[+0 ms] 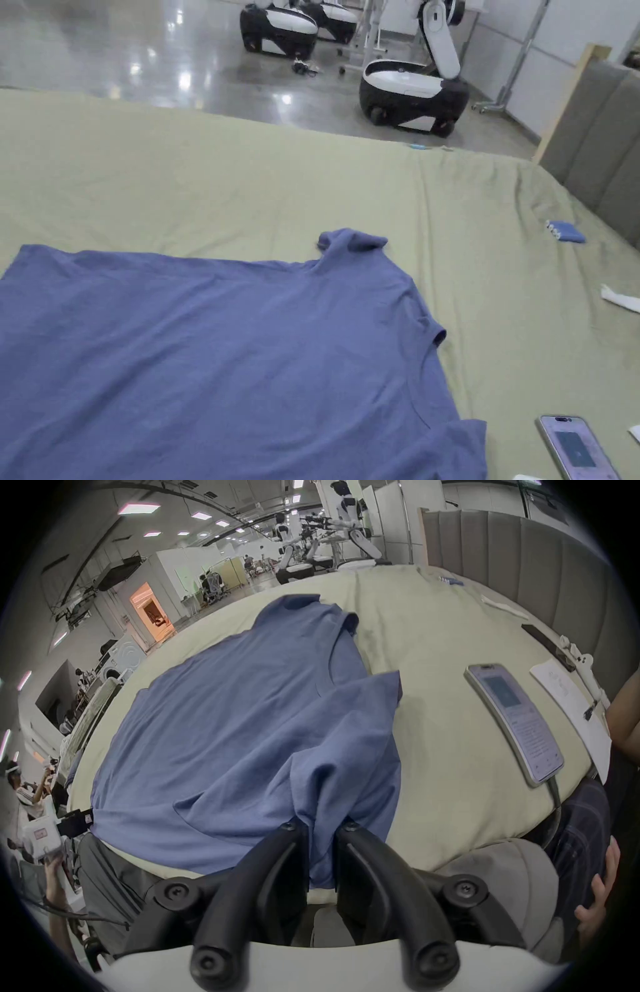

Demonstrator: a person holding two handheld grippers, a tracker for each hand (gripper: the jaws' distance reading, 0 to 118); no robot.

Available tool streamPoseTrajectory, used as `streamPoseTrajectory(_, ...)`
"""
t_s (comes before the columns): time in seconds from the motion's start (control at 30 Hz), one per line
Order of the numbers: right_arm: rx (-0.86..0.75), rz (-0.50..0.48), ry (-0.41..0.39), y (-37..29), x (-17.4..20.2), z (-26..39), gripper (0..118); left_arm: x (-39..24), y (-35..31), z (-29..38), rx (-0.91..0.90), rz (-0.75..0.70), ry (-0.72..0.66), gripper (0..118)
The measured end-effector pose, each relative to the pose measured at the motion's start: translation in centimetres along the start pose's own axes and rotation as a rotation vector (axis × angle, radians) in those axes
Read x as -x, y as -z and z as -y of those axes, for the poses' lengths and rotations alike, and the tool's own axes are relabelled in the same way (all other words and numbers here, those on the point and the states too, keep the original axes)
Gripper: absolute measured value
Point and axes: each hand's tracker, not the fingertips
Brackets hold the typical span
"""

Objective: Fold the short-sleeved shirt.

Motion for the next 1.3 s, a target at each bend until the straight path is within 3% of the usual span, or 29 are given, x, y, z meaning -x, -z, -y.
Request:
streamPoseTrajectory(0.27, -0.147, -0.109, -0.041, -0.9, 0.5, -6.4, 14, 0.5, -2.4, -8.4, -0.208, 0.127, -0.054, 10)
streamPoseTrajectory(0.47, -0.147, -0.148, -0.023, 6.1, 1.0, -15.9, 14, 0.4, 5.3, -16.7, -0.187, 0.115, -0.022, 10)
streamPoseTrajectory(0.63, -0.061, -0.095, 0.064, 13.4, 1.0, -20.4, 16, -1.0, 11.9, -20.5, -0.122, 0.083, -0.058, 11)
streamPoseTrajectory(0.67, -0.049, -0.086, 0.074, 14.4, 0.9, -20.5, 30, -1.2, 12.6, -20.6, -0.123, 0.079, -0.058, 13)
streamPoseTrajectory(0.73, -0.032, -0.092, 0.119, 15.9, 0.8, -19.9, 36, -1.8, 13.3, -20.3, -0.129, 0.07, -0.048, 16)
streamPoseTrajectory(0.77, -0.033, -0.101, 0.144, 16.0, 0.6, -19.7, 60, -2.0, 13.2, -20.1, -0.151, 0.051, -0.032, 34)
streamPoseTrajectory(0.8, -0.036, -0.116, 0.151, 15.7, 0.6, -19.5, 71, -2.1, 12.8, -20.0, -0.155, 0.065, -0.033, 57)
streamPoseTrajectory(0.83, -0.065, -0.116, 0.125, 14.9, 0.8, -19.2, 69, -2.3, 11.9, -19.6, -0.195, 0.061, -0.025, 68)
streamPoseTrajectory(0.9, -0.128, -0.078, 0.065, 12.7, 1.2, -18.8, 73, -2.5, 9.0, -19.0, -0.276, 0.078, 0.009, 67)
streamPoseTrajectory(1.03, -0.328, -0.151, -0.007, 6.2, 1.6, -17.3, 77, -3.9, 1.6, -16.5, -0.486, 0.099, 0.062, 67)
streamPoseTrajectory(1.2, -0.547, -0.151, -0.207, -1.1, 4.0, -13.5, 77, -6.3, -5.9, -12.8, -0.684, 0.155, 0.111, 67)
streamPoseTrajectory(1.3, -0.596, -0.165, -0.252, -3.3, 5.2, -11.4, 67, -8.6, -8.5, -10.8, -0.76, 0.088, 0.181, 67)
